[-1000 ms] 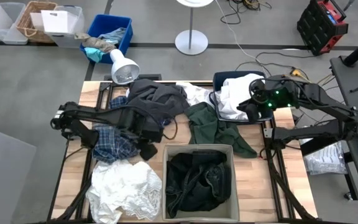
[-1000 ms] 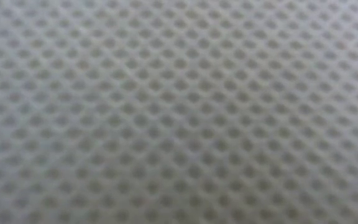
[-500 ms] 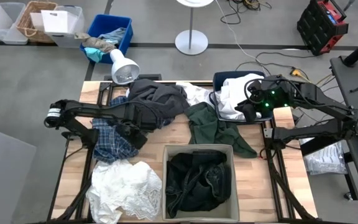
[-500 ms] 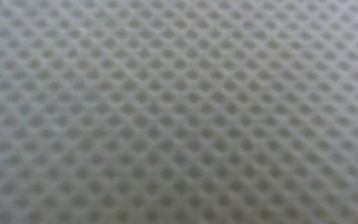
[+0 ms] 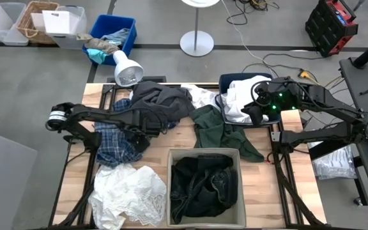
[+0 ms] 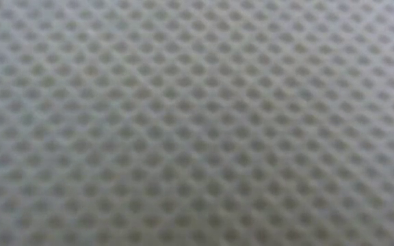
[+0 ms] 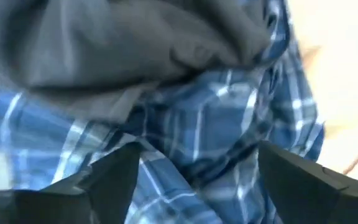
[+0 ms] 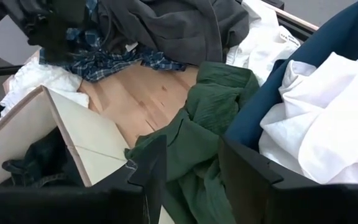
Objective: Sort clothes
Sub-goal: Put the blue checkered polo shirt into the brown laundry organizer
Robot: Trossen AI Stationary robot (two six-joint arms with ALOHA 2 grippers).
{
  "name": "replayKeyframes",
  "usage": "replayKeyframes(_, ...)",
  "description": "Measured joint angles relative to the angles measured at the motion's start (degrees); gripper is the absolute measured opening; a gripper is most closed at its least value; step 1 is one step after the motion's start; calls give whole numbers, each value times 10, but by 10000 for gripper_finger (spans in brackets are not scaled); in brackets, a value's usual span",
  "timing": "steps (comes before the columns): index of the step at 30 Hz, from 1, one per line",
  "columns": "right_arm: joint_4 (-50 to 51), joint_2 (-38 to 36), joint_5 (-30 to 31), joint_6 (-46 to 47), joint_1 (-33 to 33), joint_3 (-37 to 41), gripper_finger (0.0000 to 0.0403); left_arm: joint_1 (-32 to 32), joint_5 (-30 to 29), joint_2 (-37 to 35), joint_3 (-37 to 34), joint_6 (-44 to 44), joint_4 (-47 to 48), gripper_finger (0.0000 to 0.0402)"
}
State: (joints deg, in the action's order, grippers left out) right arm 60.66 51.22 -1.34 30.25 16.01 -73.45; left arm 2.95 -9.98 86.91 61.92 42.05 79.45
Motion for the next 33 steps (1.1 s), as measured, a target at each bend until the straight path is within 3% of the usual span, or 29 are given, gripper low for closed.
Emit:
replayKeyframes(6, -1, 0, 0, 7, 0, 0, 126, 36, -1, 0, -49, 18, -15, 317)
replayKeyframes(12, -1, 0, 1, 6, 0, 0, 123, 44, -11, 0, -106, 5, -71, 293)
replayKeyframes(16, -1, 0, 13, 7, 0, 0, 123, 44, -10, 0, -128, 5, -106, 228)
replayKeyframes(20, -1, 0, 20, 7, 0, 0, 123, 44, -11, 0, -130, -3, -108, 107)
replayKeyframes(22, -1, 0, 24, 7, 0, 0, 123, 42, -5, -4, -121, -13, -100, 37)
replayKeyframes(23, -1, 0, 24, 8, 0, 0, 123, 42, 1, -7, -113, -15, -93, 21)
replayKeyframes(33, -1, 0, 30, 8, 0, 2, 130, 3, 15, -60, 90, -24, 72, 6)
